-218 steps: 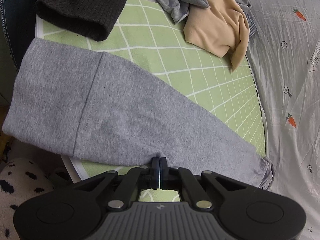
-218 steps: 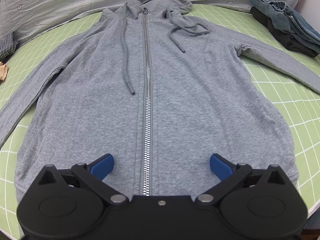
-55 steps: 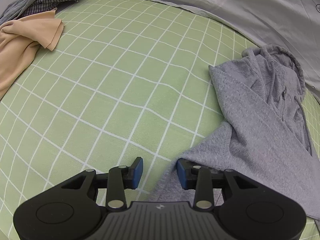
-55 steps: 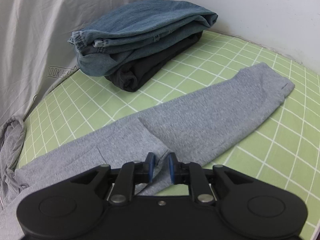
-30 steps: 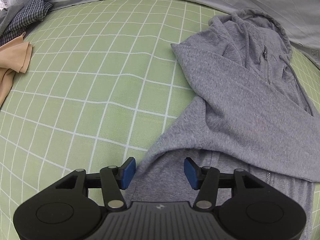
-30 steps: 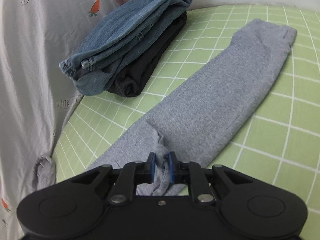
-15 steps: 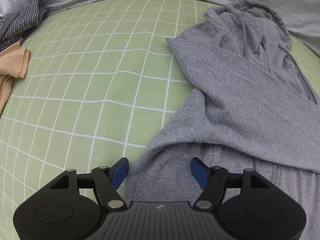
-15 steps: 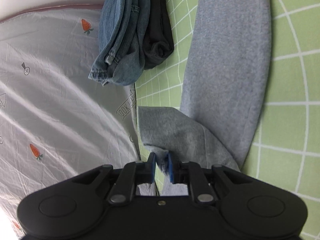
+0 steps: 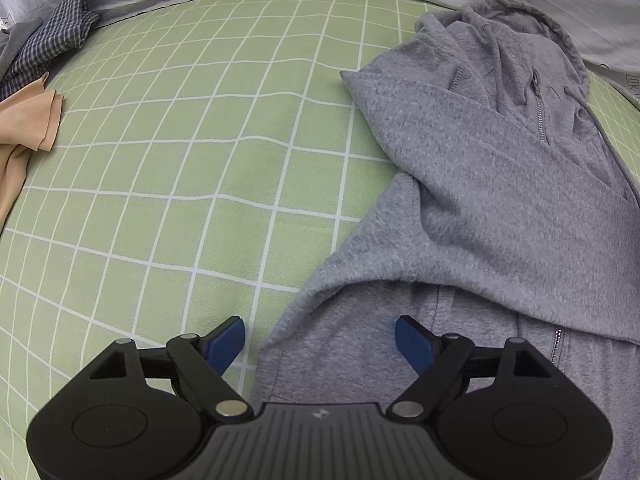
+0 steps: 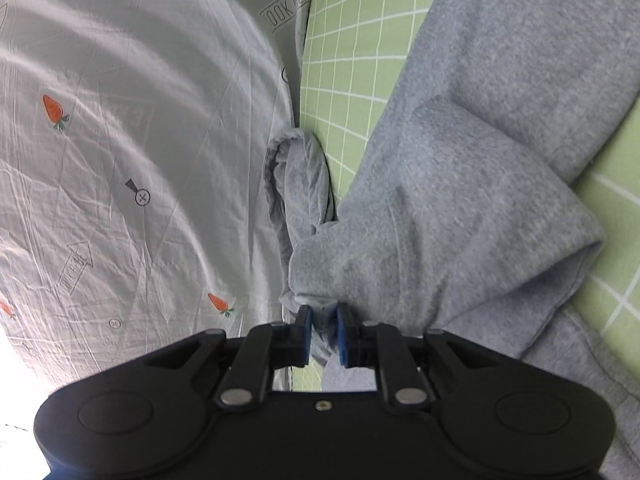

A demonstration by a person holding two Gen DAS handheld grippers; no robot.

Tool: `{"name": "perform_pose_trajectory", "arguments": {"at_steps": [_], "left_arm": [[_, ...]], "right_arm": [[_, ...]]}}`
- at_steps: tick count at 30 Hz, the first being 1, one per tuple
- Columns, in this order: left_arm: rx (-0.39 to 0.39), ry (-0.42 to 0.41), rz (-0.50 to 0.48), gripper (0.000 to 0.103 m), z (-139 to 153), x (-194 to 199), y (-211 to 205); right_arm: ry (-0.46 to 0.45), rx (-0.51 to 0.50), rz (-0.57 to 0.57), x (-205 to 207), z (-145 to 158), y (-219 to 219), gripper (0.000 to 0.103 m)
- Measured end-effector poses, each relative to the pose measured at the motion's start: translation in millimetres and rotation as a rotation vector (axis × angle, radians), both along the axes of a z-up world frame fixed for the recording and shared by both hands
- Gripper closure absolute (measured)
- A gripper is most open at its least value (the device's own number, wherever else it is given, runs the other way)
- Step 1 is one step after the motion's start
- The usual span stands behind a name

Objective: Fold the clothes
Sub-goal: 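Fold the held sleeve across the hoodie body with the right gripper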

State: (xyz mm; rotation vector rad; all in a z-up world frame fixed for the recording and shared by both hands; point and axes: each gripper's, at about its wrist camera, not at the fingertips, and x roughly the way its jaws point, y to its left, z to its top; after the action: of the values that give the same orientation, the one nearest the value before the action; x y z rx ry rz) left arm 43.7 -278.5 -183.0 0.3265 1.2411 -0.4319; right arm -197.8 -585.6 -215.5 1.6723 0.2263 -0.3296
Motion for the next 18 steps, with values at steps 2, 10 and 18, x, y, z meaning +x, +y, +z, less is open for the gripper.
{"name": "perform_pose_trajectory", "arguments": {"at_steps": [2,10,18], "left_arm": [[0.000,-0.001,0.000,0.018,0.4,0.5,1.2],[0.000,-0.002,-0.001,0.015,2.7,2.9,5.6],[0.000,-0.003,-0.005,0.012,5.9,5.2,9.6]], "right_arm": [[0.000,0.002,0.050,10.6,-1.0,6.7,0.089],[-0.027,0.024,0.266,72.2,-4.0,37.6,0.089],[-0.042,-0.004,0.488,137.2,0.9,80.5,0.089]]}}
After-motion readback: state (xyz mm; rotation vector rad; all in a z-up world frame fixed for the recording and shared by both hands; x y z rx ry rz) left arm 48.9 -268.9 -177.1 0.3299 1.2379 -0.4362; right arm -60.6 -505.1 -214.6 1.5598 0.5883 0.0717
